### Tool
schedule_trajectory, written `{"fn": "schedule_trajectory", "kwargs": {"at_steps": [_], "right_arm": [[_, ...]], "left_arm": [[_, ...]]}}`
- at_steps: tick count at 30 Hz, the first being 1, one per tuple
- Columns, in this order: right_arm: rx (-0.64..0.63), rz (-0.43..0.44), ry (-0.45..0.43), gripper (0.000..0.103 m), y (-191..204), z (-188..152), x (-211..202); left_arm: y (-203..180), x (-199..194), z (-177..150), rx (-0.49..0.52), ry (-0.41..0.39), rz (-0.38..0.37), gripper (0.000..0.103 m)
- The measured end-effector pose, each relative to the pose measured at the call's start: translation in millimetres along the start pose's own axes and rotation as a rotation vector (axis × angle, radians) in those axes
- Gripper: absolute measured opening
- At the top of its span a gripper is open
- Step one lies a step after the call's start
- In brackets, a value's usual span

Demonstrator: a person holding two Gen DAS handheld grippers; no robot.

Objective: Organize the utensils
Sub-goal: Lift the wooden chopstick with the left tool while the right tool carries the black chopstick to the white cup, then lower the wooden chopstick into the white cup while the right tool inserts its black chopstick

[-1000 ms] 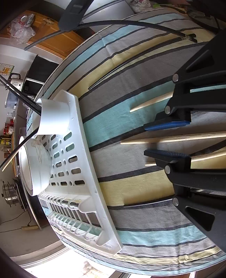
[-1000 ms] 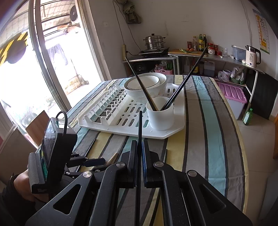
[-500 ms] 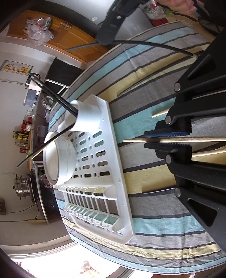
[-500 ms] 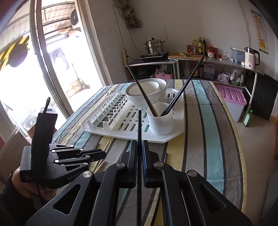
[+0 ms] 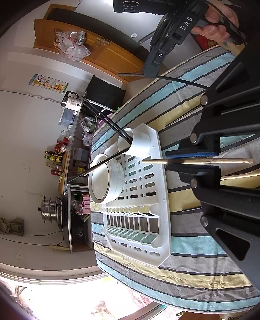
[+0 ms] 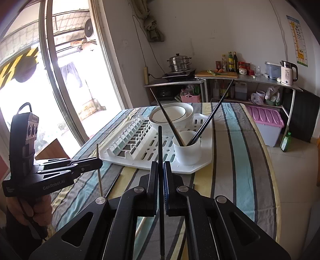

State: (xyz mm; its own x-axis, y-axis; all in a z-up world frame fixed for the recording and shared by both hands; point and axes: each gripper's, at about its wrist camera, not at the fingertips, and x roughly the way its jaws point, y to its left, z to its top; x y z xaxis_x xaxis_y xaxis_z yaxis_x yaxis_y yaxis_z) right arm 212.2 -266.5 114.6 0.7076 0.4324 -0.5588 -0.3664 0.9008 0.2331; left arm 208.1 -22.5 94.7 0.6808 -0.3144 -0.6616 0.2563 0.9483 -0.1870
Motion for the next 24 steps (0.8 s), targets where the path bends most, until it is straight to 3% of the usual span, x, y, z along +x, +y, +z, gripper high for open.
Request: {"fn": "schedule_trajectory", "kwargs": {"at_steps": [13,24], "right_arm": [[0.009,-0.02,-0.072,0.005,-4,16,-17],[0.001,-0.049,-0.137,0.004,-15,59,-19]], "left_arm": [[-11,-20,22,0.034,-0.064,-0.011,0.006],[-23,-9,74,0.063,-0.092,-0.027,0.006]]}}
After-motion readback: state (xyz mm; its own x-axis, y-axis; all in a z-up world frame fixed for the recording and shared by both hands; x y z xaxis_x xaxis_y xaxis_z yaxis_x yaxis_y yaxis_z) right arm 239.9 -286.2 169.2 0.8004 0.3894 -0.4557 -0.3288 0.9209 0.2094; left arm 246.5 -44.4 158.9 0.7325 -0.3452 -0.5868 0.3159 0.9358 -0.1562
